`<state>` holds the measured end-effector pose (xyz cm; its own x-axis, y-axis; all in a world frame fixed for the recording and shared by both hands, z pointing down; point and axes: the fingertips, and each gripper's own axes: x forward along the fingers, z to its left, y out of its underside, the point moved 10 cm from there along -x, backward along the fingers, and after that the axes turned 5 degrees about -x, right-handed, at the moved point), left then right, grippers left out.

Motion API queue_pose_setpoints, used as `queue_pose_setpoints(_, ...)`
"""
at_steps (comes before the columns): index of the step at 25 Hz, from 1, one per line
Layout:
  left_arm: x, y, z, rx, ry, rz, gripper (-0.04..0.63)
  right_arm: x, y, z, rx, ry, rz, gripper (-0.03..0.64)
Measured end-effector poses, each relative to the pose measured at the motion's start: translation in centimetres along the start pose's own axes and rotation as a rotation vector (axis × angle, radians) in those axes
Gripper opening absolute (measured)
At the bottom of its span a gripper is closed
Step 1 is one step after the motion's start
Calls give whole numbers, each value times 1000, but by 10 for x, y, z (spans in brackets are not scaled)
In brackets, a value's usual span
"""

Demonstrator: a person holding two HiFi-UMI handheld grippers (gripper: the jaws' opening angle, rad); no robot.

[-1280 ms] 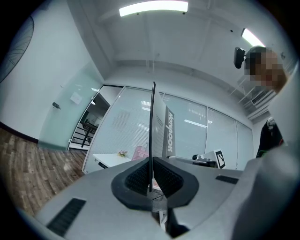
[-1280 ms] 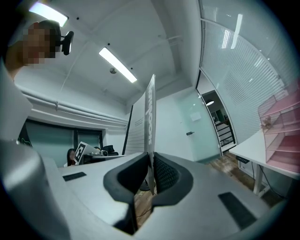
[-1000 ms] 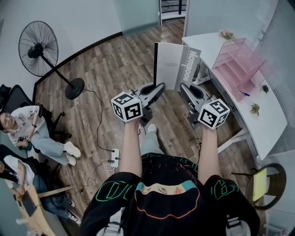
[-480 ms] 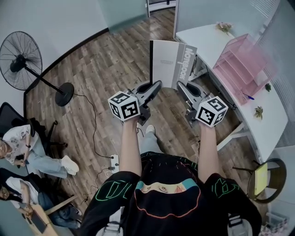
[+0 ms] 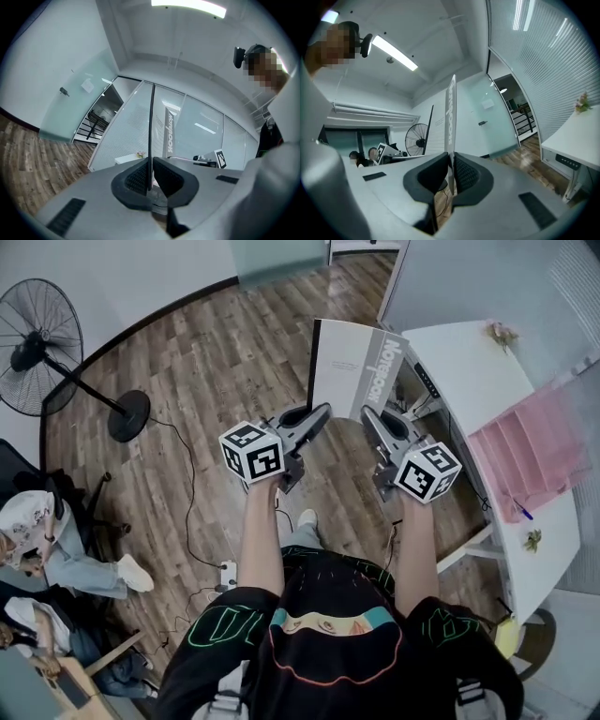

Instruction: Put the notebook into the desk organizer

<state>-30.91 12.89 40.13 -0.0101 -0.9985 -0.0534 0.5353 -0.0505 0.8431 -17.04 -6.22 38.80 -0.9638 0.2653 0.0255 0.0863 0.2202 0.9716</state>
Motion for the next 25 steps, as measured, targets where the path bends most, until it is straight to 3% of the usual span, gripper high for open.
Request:
queue_pose_setpoints(4, 1, -27, 44, -3, 8, -5, 12, 49, -6, -14, -4, -4, 14, 15)
queue_pose_setpoints(8, 27, -32, 65, -16, 55, 23, 12, 56, -7, -38, 9, 42, 20, 15)
queue_pose_setpoints(13, 57, -28, 81, -20, 65, 60, 9, 58, -2, -70, 53, 74, 31, 17)
queue_pose_setpoints(18, 65, -40, 89, -17, 67, 39, 10, 70, -12, -81, 43, 59, 22, 17)
queue_pose_setpoints(25, 72, -35, 101, -52, 72, 73, 9, 72, -4, -87, 64, 93, 48, 17)
